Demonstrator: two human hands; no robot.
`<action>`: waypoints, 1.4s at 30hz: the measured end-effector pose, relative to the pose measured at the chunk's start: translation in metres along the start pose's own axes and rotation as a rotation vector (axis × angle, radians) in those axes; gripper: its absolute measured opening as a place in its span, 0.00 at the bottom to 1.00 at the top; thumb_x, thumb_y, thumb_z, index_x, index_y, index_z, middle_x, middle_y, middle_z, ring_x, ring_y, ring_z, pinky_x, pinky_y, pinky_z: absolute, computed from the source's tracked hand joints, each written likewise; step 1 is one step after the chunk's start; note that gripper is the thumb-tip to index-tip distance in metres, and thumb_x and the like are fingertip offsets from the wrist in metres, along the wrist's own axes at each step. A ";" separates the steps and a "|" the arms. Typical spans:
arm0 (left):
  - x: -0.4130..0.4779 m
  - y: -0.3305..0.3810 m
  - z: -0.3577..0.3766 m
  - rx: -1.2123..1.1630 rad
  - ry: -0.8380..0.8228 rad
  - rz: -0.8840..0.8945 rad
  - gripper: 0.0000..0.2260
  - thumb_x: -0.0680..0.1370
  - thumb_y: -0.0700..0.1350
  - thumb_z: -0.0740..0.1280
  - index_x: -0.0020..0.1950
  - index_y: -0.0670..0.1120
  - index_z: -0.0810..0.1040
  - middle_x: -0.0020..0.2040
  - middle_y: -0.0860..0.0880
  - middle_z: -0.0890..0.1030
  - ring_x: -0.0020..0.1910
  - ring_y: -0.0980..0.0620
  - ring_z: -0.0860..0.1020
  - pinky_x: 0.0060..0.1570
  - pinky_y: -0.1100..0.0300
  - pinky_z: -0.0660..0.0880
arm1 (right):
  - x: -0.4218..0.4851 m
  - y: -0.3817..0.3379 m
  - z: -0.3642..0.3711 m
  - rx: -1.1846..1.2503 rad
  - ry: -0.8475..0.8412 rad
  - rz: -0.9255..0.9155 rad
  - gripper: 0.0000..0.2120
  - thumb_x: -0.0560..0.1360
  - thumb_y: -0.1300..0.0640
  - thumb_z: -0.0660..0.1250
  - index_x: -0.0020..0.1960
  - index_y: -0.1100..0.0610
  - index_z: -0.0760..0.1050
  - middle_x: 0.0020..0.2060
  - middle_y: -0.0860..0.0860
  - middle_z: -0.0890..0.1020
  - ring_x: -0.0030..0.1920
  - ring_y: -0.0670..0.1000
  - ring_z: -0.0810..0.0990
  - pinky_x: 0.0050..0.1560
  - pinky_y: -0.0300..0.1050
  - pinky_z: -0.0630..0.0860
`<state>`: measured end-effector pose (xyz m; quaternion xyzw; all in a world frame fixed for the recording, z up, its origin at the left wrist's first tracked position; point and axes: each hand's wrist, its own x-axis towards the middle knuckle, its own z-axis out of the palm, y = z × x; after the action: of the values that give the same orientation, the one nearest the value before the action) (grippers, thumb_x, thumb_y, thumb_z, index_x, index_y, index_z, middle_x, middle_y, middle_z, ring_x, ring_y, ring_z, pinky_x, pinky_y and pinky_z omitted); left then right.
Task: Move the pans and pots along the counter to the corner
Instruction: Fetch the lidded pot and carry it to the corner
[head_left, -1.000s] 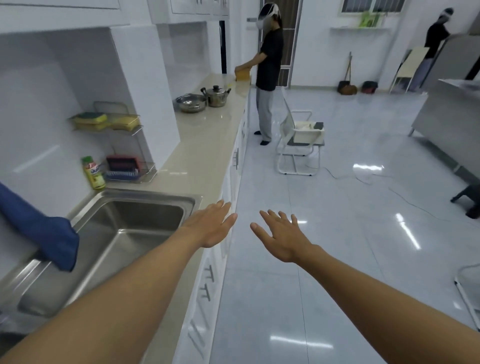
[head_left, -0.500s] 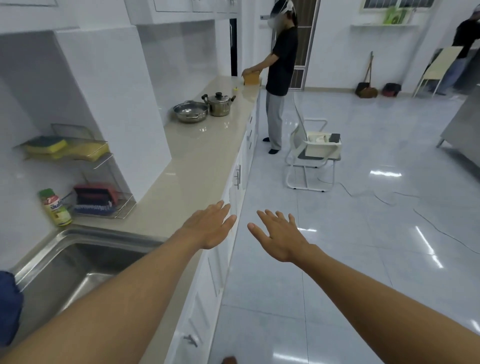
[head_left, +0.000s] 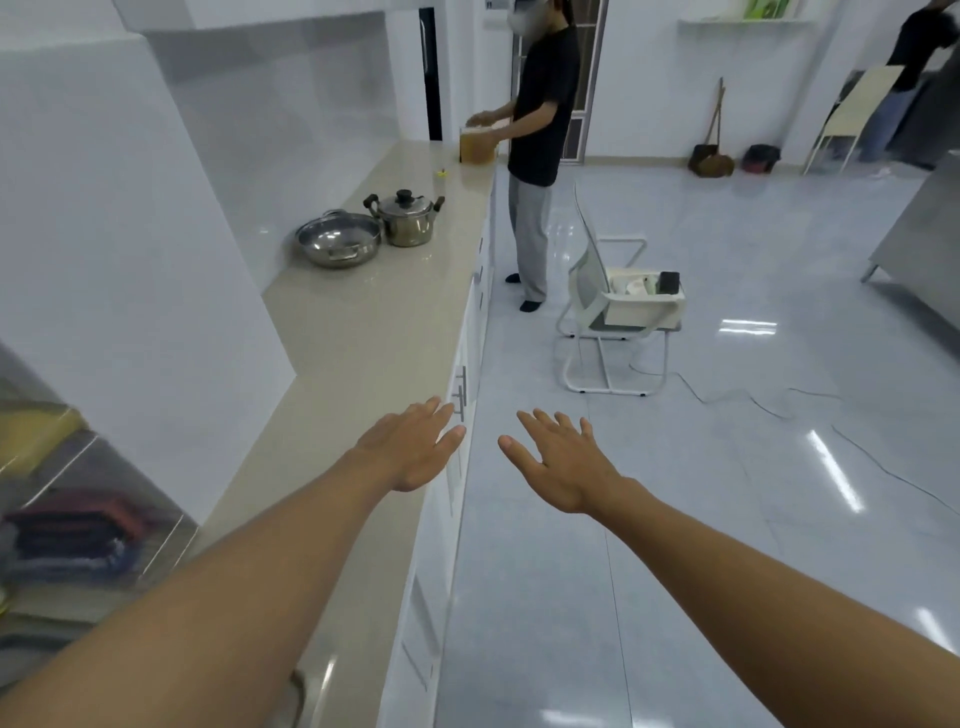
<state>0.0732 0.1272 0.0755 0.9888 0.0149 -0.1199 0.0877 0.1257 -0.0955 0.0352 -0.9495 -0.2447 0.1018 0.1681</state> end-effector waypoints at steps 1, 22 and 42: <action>0.015 -0.004 -0.004 -0.006 0.008 0.000 0.28 0.84 0.60 0.44 0.81 0.50 0.51 0.82 0.49 0.50 0.79 0.49 0.53 0.75 0.48 0.54 | 0.016 0.003 -0.003 0.003 0.003 0.003 0.47 0.71 0.24 0.35 0.82 0.50 0.53 0.81 0.53 0.56 0.81 0.58 0.50 0.79 0.62 0.41; 0.353 -0.058 -0.098 -0.073 0.050 -0.190 0.29 0.83 0.60 0.45 0.81 0.49 0.51 0.82 0.50 0.50 0.79 0.50 0.53 0.75 0.48 0.55 | 0.391 0.098 -0.081 -0.008 -0.096 -0.181 0.42 0.75 0.26 0.37 0.82 0.49 0.52 0.81 0.53 0.55 0.81 0.58 0.50 0.79 0.62 0.42; 0.570 -0.206 -0.157 -0.140 0.023 -0.282 0.28 0.83 0.60 0.45 0.81 0.49 0.51 0.82 0.51 0.50 0.80 0.50 0.51 0.76 0.51 0.52 | 0.678 0.074 -0.085 -0.024 -0.142 -0.216 0.44 0.74 0.25 0.36 0.81 0.48 0.53 0.81 0.53 0.56 0.81 0.58 0.51 0.78 0.63 0.41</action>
<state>0.6528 0.3626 0.0544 0.9696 0.1630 -0.1186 0.1387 0.7634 0.1592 0.0107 -0.9098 -0.3582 0.1471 0.1490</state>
